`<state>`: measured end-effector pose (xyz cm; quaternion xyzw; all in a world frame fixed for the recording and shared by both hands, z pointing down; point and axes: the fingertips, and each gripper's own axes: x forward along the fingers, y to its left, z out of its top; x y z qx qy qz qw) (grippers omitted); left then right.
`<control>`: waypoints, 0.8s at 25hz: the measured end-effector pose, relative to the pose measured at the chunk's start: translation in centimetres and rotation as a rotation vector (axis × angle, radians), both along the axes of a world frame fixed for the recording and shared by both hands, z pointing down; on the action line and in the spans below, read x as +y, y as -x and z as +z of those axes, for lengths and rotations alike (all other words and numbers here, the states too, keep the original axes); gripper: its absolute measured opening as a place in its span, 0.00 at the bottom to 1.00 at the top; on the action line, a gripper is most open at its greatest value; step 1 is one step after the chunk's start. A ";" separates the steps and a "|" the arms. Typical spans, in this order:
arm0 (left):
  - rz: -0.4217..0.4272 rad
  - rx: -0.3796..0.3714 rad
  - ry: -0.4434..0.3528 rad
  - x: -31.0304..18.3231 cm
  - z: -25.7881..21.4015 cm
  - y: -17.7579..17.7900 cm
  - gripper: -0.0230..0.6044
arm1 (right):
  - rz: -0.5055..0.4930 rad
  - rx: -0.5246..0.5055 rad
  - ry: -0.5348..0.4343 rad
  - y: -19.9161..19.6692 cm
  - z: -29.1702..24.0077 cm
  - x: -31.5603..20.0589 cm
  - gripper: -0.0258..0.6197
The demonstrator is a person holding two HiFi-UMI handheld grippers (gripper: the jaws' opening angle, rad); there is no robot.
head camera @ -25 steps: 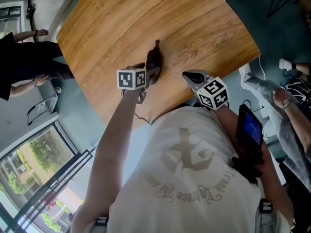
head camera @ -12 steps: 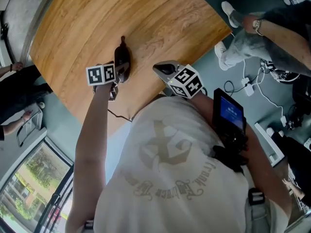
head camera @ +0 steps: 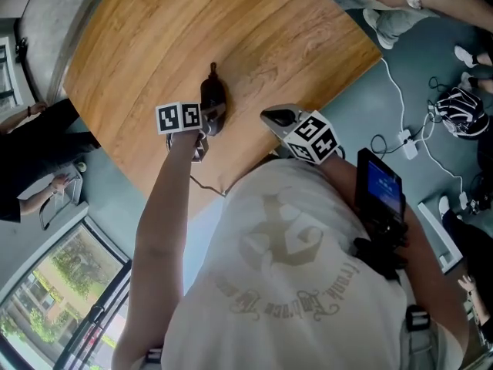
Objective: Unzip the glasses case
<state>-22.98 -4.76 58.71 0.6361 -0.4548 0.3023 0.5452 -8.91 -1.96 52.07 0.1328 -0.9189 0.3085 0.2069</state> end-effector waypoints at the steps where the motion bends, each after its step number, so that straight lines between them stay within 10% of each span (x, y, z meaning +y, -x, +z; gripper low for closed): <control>1: -0.010 -0.008 -0.009 0.0 -0.1 0.1 0.56 | -0.006 0.001 0.001 0.1 0.0 0.2 0.05; 20: -0.612 0.301 -0.119 -2.0 -2.8 -5.6 0.55 | -0.292 0.161 -0.080 2.3 3.4 5.6 0.10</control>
